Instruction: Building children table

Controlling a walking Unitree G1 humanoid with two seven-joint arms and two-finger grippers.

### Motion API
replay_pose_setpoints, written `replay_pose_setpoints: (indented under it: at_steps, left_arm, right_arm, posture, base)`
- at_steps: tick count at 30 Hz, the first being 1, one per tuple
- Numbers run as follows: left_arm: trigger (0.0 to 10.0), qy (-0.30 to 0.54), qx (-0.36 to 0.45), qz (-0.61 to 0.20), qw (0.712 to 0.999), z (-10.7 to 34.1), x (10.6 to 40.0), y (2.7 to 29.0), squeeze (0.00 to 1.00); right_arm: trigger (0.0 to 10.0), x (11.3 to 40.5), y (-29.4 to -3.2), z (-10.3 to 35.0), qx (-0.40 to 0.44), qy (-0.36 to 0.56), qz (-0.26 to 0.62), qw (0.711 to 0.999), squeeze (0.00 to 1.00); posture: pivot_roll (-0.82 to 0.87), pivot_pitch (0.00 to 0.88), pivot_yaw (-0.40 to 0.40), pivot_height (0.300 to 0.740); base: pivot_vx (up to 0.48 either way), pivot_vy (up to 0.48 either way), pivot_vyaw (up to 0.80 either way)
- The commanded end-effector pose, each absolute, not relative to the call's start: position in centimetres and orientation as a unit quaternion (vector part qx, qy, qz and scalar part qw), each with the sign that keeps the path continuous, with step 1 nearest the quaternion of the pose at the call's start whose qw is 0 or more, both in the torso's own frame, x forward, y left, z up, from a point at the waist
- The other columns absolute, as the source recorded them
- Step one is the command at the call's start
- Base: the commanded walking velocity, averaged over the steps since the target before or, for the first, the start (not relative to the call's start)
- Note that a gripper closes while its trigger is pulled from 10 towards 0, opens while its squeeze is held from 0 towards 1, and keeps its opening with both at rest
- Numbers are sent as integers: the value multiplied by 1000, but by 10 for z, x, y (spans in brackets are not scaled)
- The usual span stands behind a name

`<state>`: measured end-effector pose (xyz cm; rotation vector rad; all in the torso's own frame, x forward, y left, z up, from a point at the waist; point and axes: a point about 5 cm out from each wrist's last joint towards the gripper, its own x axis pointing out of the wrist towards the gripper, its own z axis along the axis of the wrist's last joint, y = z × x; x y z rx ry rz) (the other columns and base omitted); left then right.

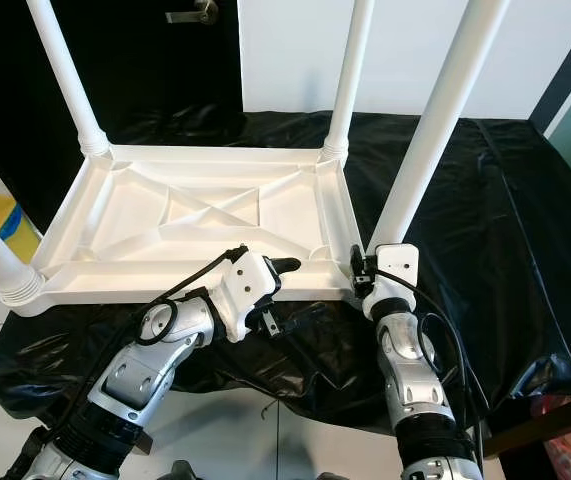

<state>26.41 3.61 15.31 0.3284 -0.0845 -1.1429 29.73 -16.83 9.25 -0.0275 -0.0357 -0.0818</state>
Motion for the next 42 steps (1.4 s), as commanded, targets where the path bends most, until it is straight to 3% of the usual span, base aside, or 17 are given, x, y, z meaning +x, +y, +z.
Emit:
replay_pose_setpoints:
  at_steps: [1, 7, 19, 20, 21, 22, 35, 36, 42]
  left_arm:
    - [10000, -41, 156, -530, 833, 152, 264, 34, 0]
    - [10000, -40, 154, -529, 833, 151, 264, 34, 0]
    - [10000, -41, 156, -529, 833, 151, 264, 35, 0]
    - [10000, -41, 156, -529, 833, 151, 263, 35, 0]
    - [10000, -41, 156, -529, 833, 151, 263, 35, 0]
    - [10000, -42, 156, -529, 833, 151, 263, 34, 0]
    - [10000, -42, 155, -528, 834, 151, 264, 34, 0]
    - [10000, -42, 154, -528, 834, 151, 264, 34, 0]
    - [10000, -41, 153, -529, 834, 151, 263, 34, 0]
  right_arm:
    - [10000, 283, -181, 61, -37, 63, -102, 992, 0]
    - [10000, 280, -184, 64, -31, 59, -173, 983, 0]
    - [10000, 280, -178, 68, -32, 51, -161, 985, 0]
    - [10000, 280, -177, 70, -31, 45, -156, 986, 725]
    - [10000, 280, -177, 70, -31, 45, -156, 986, 725]
    - [10000, 280, -176, 72, -25, 39, -149, 988, 1000]
    - [10000, 274, -187, 92, -16, -30, -29, 999, 1000]
    - [10000, 272, -187, 94, -17, -38, 2, 999, 0]
    - [10000, 272, -192, 100, -24, -44, 71, 996, 0]
  posture:
    - [21, 10, -67, 740]
    - [26, 7, -71, 740]
    - [27, 1, -71, 740]
    - [27, 2, -73, 740]
    - [27, 2, -73, 740]
    - [25, 3, -73, 740]
    - [19, 10, -74, 740]
    - [19, 11, -73, 740]
    - [14, 17, -70, 740]
  base:
    - [0, 0, 0]
    - [0, 0, 0]
    - [0, 0, 0]
    - [0, 0, 0]
    - [0, 0, 0]
    - [0, 0, 0]
    - [0, 0, 0]
    - [0, 0, 0]
    - [0, 0, 0]
